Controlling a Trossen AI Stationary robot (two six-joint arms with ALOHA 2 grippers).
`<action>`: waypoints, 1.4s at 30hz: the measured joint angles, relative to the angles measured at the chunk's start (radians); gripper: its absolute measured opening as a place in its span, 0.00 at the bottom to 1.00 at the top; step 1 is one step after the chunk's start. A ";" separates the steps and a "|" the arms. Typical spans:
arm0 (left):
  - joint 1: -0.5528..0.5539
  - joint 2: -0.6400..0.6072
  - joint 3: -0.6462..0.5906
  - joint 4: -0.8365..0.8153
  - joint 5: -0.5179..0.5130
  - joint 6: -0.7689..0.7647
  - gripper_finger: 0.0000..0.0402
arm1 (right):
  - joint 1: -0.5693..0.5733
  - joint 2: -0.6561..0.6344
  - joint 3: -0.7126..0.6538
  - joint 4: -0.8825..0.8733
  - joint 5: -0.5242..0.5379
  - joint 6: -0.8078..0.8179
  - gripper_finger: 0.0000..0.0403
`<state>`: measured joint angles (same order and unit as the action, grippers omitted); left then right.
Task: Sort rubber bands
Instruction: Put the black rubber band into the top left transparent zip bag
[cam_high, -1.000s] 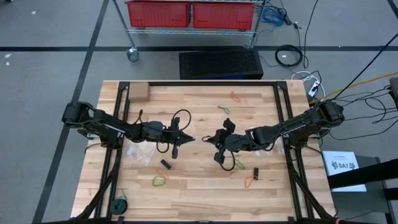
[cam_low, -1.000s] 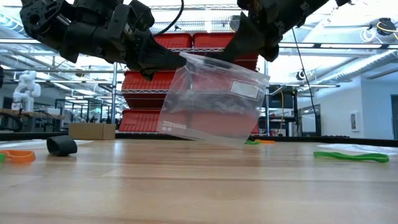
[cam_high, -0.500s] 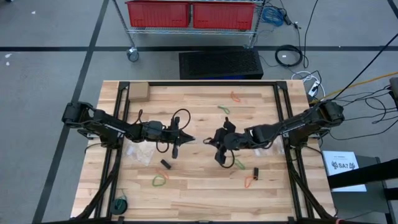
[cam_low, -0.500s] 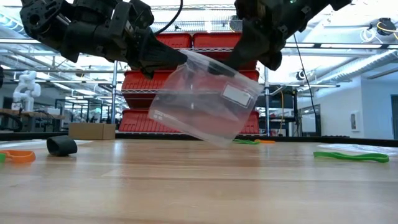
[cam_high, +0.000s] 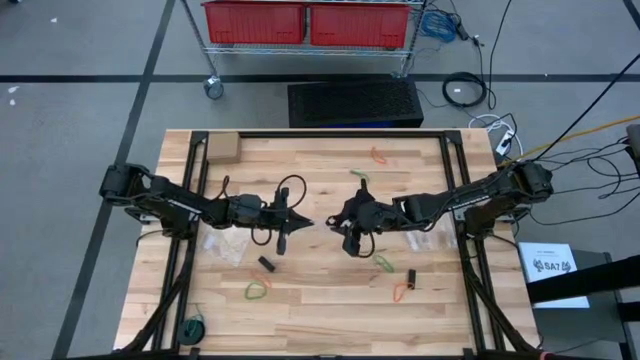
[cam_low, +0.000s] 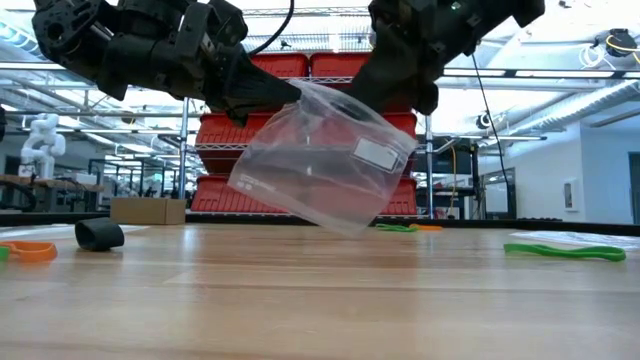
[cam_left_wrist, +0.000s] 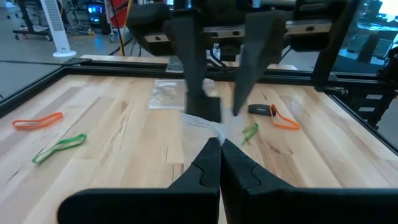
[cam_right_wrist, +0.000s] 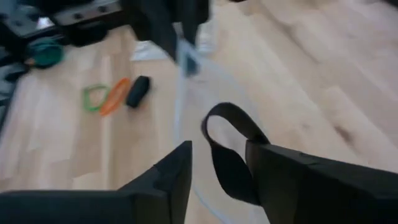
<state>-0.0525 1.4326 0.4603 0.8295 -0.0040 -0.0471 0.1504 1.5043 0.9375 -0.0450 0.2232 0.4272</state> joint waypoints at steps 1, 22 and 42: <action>0.000 0.000 0.000 0.000 0.000 0.000 0.00 | -0.001 0.000 0.000 0.006 -0.018 0.000 0.33; 0.000 0.000 0.000 -0.001 0.000 0.000 0.00 | 0.016 0.000 0.000 0.020 -0.047 0.048 0.49; 0.000 0.000 0.000 -0.006 0.001 0.000 0.00 | -0.020 -0.023 0.000 0.077 -0.204 0.166 0.65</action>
<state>-0.0525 1.4326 0.4603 0.8238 -0.0032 -0.0475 0.1303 1.4817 0.9371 0.0321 0.0193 0.5927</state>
